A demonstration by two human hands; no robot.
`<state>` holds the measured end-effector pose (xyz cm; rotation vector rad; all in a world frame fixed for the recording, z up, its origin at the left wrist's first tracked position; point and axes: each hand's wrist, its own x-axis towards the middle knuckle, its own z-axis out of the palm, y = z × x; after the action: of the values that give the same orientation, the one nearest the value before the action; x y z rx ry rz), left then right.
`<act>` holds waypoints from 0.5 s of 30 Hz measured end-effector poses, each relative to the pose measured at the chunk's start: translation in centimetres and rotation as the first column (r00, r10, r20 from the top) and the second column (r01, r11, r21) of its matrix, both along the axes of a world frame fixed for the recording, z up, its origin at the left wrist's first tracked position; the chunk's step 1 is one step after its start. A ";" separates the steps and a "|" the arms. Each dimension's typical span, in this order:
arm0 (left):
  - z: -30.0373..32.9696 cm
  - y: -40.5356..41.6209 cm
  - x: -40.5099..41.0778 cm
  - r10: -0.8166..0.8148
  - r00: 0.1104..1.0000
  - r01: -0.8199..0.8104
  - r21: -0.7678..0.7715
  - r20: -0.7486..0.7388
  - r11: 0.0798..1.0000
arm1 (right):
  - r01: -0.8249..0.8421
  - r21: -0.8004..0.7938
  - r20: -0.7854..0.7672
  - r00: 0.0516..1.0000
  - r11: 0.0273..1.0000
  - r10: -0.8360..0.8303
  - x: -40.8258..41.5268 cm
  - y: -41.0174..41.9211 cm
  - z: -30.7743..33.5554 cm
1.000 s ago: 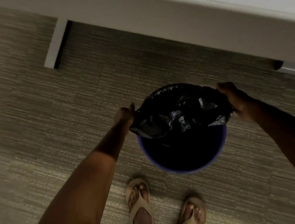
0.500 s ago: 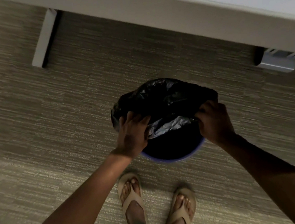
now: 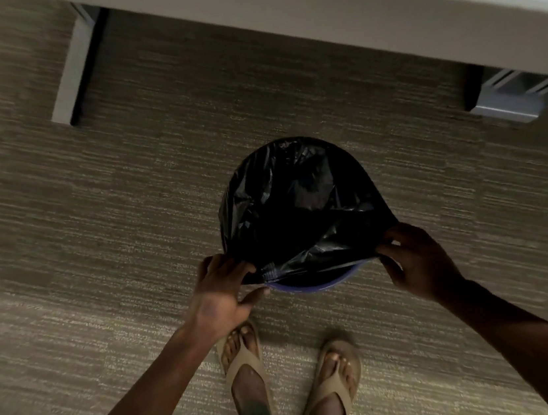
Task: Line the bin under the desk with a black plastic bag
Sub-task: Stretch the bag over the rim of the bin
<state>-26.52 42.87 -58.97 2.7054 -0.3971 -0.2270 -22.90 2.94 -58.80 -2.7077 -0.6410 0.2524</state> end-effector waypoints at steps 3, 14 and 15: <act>-0.4 -0.3 0.5 0.032 0.999 -0.031 -0.019 0.019 0.999 | -0.066 -0.007 0.005 0.998 0.998 0.066 -0.8 0.0 -1.2; -1.8 -0.1 1.1 0.009 1.000 -0.009 0.026 0.018 1.000 | -0.389 -0.465 -0.280 0.917 0.795 0.284 -0.9 1.4 -1.4; -1.8 -0.2 0.9 0.028 0.999 -0.029 0.013 0.041 1.000 | -0.387 -0.496 -0.295 0.917 0.777 0.269 -0.8 1.6 -1.2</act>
<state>-25.62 42.69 -60.76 2.7305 -0.3702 -0.1666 -23.67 4.59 -59.99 -3.0073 -1.1280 0.9324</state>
